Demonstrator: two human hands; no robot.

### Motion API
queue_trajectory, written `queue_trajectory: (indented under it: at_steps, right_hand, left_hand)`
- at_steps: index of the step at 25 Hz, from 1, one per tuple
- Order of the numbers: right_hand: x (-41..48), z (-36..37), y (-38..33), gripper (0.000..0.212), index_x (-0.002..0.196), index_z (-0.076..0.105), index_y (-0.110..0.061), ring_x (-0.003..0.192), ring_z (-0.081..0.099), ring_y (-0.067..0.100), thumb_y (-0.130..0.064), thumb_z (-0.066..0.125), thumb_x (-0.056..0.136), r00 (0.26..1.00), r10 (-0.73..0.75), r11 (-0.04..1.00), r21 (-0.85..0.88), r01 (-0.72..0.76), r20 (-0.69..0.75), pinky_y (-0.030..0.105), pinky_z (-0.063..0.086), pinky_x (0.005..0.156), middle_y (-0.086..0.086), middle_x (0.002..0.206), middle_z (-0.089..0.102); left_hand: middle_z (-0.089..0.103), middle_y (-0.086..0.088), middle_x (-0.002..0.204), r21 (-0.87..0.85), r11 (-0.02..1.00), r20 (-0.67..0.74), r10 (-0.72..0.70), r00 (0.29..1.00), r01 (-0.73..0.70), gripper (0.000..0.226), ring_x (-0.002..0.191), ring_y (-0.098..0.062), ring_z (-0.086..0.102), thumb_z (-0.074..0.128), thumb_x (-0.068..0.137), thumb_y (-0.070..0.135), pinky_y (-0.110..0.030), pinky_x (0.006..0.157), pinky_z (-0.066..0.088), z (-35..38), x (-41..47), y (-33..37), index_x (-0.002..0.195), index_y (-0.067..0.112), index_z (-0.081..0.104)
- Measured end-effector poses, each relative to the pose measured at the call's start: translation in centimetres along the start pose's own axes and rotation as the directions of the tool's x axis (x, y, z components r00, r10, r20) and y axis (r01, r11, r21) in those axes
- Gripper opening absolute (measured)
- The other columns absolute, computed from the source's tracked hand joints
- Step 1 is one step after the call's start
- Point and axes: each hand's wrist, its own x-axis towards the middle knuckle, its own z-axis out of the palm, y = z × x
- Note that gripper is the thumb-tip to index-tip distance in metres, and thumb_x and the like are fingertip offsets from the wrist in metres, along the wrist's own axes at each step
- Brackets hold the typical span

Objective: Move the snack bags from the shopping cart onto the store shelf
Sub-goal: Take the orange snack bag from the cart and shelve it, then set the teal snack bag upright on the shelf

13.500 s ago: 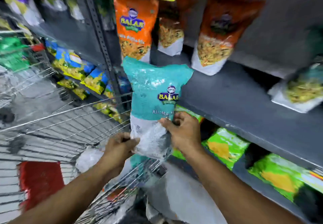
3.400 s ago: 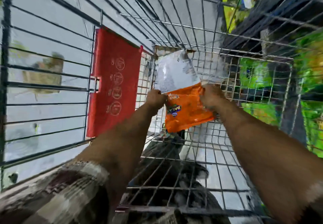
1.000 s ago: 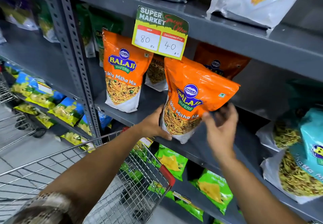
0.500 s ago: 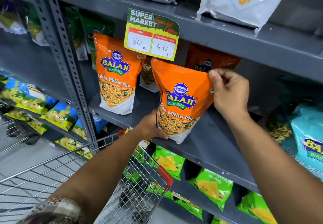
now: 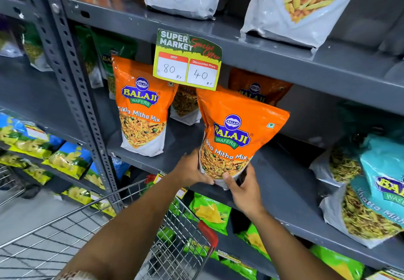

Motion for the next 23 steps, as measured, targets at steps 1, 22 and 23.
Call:
queue_trajectory:
  at_steps: [1, 22, 23]
  right_hand:
    - [0.0, 0.0, -0.1, 0.061, 0.126, 0.044, -0.032, 0.113, 0.059, 0.004, -0.045, 0.071, 0.073, 1.000, -0.001, 1.000, 0.015, 0.001, 0.006, 0.040, 0.050, 0.098, -0.010, 0.125, 0.062]
    - [-9.8, -30.9, 12.1, 0.069, 0.128, 0.034, -0.042, 0.123, 0.046, -0.006, -0.051, 0.070, 0.069, 0.986, 0.001, 0.998, -0.069, -0.013, -0.169, 0.032, 0.041, 0.107, -0.028, 0.131, 0.045]
    - [-9.8, -30.0, 12.2, 0.067, 0.126, 0.034, -0.045, 0.122, 0.045, -0.010, -0.048, 0.071, 0.070, 0.989, 0.011, 0.999, -0.031, -0.016, -0.150, 0.036, 0.040, 0.108, -0.028, 0.132, 0.045]
  left_hand:
    - [0.058, 0.004, 0.131, 0.009, 1.000, 0.009, -0.010, 1.000, 0.010, 0.108, 0.123, -0.021, 0.054, 0.085, 0.034, 0.058, -0.049, 0.105, 0.042, 0.1, 0.2, -0.2, 0.128, 0.035, 0.036]
    - [0.059, 0.017, 0.104, -0.246, 0.956, 0.154, 0.198, 0.968, -0.157, 0.089, 0.095, 0.019, 0.058, 0.091, 0.045, 0.005, 0.003, 0.072, 0.040, 27.8, 0.0, 21.2, 0.118, 0.024, 0.043]
    - [0.060, 0.019, 0.101, -0.267, 0.953, 0.115, 0.179, 0.977, -0.143, 0.086, 0.087, 0.022, 0.057, 0.091, 0.047, 0.004, 0.003, 0.070, 0.040, 27.7, -0.3, 20.3, 0.117, 0.024, 0.045]
